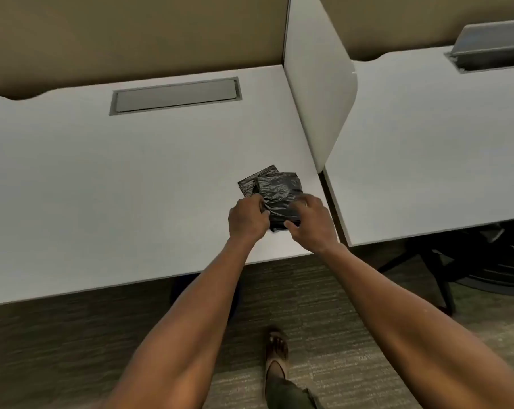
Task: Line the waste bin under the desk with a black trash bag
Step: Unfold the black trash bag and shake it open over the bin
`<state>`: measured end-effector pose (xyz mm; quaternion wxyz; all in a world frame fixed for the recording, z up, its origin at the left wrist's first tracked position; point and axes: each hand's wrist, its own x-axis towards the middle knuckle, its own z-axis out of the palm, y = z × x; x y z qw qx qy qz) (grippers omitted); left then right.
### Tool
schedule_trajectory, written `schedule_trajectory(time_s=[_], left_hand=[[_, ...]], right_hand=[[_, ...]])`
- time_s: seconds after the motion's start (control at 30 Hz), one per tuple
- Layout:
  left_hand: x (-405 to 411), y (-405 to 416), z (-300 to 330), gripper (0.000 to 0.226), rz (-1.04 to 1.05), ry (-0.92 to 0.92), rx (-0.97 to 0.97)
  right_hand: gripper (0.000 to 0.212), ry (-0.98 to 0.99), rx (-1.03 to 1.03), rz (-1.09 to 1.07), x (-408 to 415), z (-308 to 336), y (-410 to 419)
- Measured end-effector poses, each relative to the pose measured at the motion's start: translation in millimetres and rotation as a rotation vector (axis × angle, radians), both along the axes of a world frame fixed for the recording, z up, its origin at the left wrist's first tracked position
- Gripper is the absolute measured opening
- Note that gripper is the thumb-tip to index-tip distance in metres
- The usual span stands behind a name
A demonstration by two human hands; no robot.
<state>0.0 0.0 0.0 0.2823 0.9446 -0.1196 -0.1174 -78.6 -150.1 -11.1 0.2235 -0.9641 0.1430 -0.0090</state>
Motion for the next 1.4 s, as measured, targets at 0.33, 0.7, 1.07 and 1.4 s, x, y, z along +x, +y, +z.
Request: schedule_trajectory(time_s=[0.33, 0.7, 1.07, 1.4], left_hand=[[10.1, -22.6, -38.9, 0.058, 0.245, 0.274, -0.092], [11.8, -20.4, -21.6, 0.055, 0.343, 0.388, -0.446], [5.6, -15.2, 9.3, 0.041, 0.306, 0.528, -0.838], [1.4, 43.3, 37.1, 0.086, 0.315, 0.382, -0.73]], right_hand=[[0.034, 0.109, -0.07, 0.011, 26.0, -39.8, 0.4], [0.031, -0.155, 0.128, -0.064, 20.1, -26.9, -7.7], [0.051, -0.302, 0.111, -0.098, 14.6, -7.8, -8.3], [0.033, -0.5, 0.647, -0.21, 5.6, 75.2, -9.4]])
